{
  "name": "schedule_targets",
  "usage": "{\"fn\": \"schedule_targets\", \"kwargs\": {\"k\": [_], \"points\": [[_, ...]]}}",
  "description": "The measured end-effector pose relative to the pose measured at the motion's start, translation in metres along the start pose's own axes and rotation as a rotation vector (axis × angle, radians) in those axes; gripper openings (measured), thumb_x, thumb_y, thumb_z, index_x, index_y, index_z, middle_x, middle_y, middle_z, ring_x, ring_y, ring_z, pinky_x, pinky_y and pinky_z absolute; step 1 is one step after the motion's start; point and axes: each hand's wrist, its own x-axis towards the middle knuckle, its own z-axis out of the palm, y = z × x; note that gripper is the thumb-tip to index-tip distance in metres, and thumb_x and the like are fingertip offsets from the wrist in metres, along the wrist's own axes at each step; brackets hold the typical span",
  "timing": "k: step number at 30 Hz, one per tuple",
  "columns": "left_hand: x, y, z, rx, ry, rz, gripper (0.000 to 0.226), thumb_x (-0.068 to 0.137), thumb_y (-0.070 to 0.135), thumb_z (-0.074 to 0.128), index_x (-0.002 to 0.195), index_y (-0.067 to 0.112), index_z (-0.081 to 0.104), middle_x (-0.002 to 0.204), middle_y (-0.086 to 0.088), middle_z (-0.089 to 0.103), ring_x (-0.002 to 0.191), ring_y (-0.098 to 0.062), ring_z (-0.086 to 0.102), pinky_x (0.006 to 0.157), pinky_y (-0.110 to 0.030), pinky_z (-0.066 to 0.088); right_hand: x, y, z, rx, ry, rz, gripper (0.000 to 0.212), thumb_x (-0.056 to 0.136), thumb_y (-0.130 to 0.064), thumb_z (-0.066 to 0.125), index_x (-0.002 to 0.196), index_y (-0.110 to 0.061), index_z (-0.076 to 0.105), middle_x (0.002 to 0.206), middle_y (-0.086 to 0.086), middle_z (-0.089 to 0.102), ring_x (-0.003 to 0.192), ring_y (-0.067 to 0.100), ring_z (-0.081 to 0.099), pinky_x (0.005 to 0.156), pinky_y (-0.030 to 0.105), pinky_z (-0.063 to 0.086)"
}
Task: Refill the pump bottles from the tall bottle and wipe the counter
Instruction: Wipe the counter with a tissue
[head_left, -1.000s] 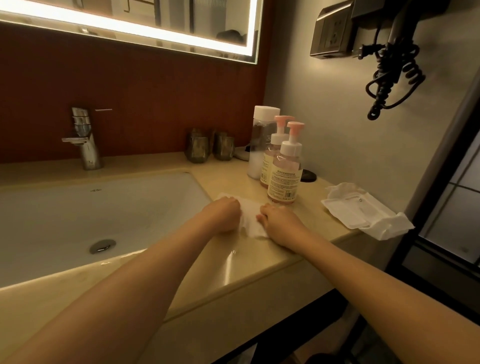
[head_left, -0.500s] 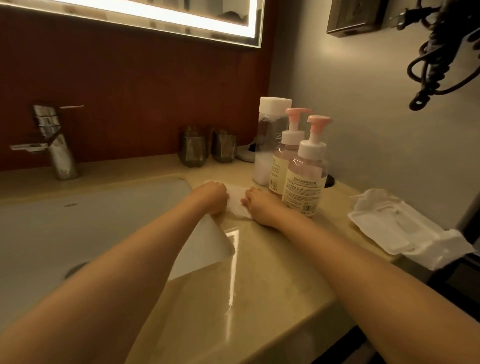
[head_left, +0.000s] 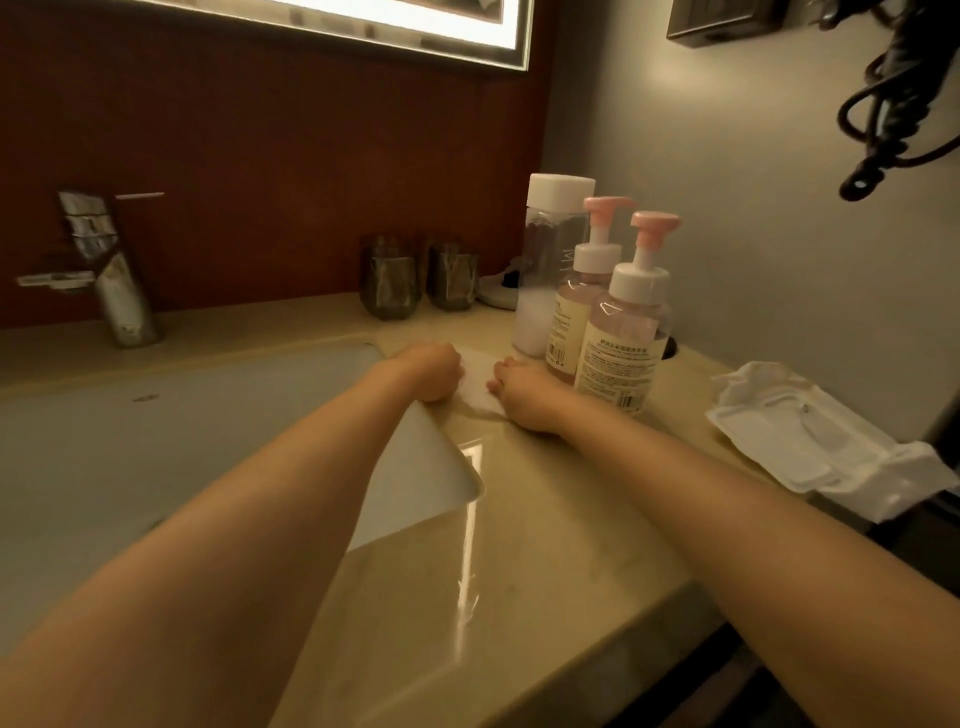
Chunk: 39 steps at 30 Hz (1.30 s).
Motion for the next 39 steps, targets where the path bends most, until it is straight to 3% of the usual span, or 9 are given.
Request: {"fn": "schedule_targets", "kwargs": {"k": [16, 21, 33, 39], "points": [[-0.160, 0.069, 0.009, -0.065, 0.051, 0.205, 0.029, 0.097, 0.014, 0.033, 0.117, 0.005, 0.053, 0.120, -0.013, 0.055, 0.107, -0.028, 0.052, 0.082, -0.029, 0.038, -0.181, -0.021, 0.026, 0.130, 0.040, 0.108, 0.039, 0.100, -0.022, 0.028, 0.128, 0.002, 0.038, 0.142, 0.020, 0.033, 0.132, 0.029, 0.030, 0.106, 0.034, 0.025], [-0.200, 0.064, 0.014, -0.069, 0.093, 0.202, 0.025, 0.097, 0.013, 0.034, 0.109, 0.006, 0.055, 0.112, -0.013, 0.057, 0.099, -0.027, 0.055, 0.072, -0.026, 0.033, -0.197, -0.047, 0.033, 0.140, 0.042, 0.074, 0.046, 0.100, -0.024, 0.025, 0.137, 0.004, 0.030, 0.150, 0.021, 0.022, 0.140, 0.030, 0.018, 0.114, 0.035, 0.017], [-0.307, -0.041, 0.034, -0.178, 0.041, -0.034, 0.030, 0.099, 0.023, 0.032, 0.112, 0.008, 0.055, 0.118, -0.012, 0.057, 0.103, -0.029, 0.053, 0.092, -0.038, 0.041, -0.214, -0.169, 0.037, 0.113, 0.003, -0.206, 0.050, 0.100, -0.027, 0.025, 0.138, 0.005, 0.025, 0.149, 0.022, 0.022, 0.138, 0.030, 0.020, 0.112, 0.036, 0.017], [-0.399, -0.112, 0.049, -0.168, 0.123, -0.309, 0.033, 0.098, 0.027, 0.033, 0.117, 0.011, 0.056, 0.123, -0.010, 0.057, 0.108, -0.027, 0.053, 0.093, -0.035, 0.042, -0.214, -0.272, 0.037, 0.100, -0.056, -0.431, 0.053, 0.100, -0.029, 0.024, 0.141, 0.004, 0.018, 0.151, 0.020, 0.016, 0.141, 0.028, 0.013, 0.114, 0.035, 0.013]]}}
